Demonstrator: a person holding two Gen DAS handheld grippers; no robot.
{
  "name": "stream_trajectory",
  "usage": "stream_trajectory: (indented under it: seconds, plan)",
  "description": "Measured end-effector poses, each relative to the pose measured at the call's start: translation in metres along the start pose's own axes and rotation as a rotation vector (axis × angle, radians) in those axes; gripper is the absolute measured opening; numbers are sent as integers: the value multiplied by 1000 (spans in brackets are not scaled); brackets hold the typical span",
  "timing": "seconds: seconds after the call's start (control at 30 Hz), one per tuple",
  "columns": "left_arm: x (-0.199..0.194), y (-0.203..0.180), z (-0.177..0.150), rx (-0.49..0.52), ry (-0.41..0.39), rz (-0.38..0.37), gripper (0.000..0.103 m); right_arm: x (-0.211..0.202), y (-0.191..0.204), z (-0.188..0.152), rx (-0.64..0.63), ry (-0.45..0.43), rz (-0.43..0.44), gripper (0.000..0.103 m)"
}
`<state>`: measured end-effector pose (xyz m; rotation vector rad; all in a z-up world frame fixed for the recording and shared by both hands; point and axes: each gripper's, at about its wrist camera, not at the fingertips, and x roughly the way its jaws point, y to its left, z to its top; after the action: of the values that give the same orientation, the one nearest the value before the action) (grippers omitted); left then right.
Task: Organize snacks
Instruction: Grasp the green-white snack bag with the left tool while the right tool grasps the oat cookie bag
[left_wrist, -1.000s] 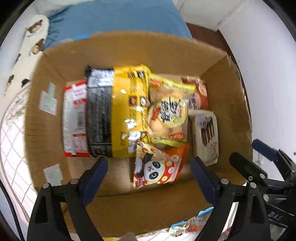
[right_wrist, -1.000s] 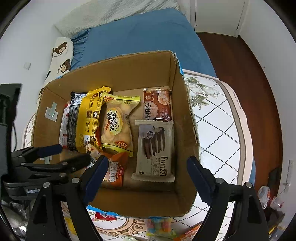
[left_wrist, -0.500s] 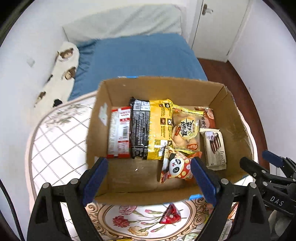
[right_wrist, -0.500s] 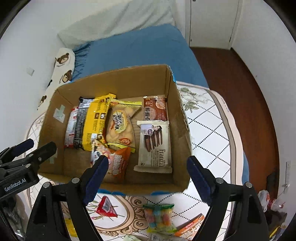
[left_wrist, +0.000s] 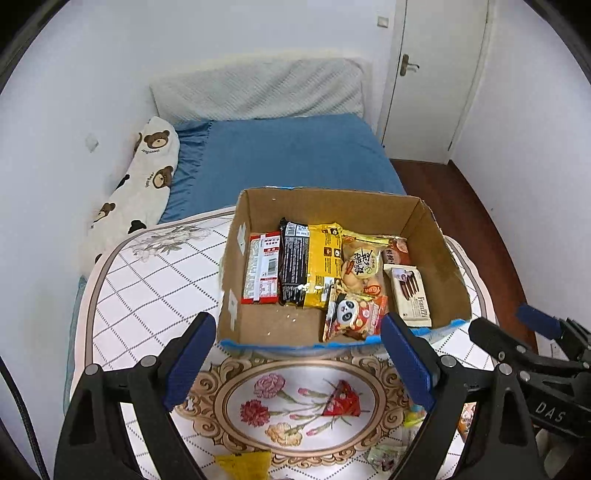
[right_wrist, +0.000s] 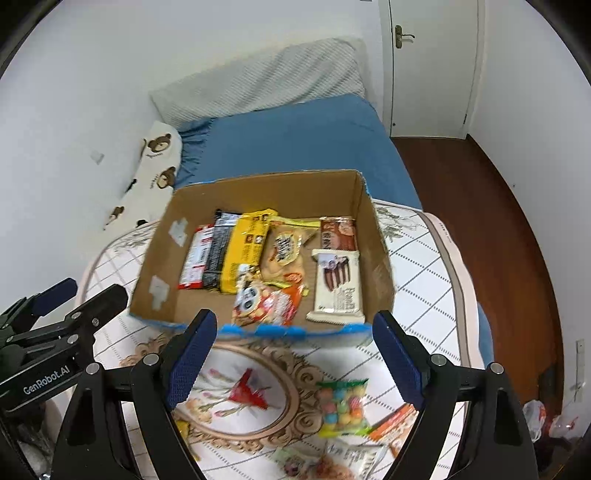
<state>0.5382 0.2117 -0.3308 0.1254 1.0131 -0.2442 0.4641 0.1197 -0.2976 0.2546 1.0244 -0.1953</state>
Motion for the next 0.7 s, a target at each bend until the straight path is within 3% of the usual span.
stream_trajectory:
  seconds: [0.13, 0.3, 0.5, 0.7]
  plan:
    - [-11, 7, -24, -13, 10, -9, 91, -11, 2, -25, 17, 16, 32, 89]
    - [9, 5, -69, 23, 104, 17, 91, 4, -17, -73, 77, 112, 45, 89]
    - [62, -17, -132, 46, 329, -16, 91, 60, -67, -149, 219, 325, 22, 89]
    - [126, -65, -188, 22, 586, -163, 91, 100, -105, -197, 347, 446, 26, 89]
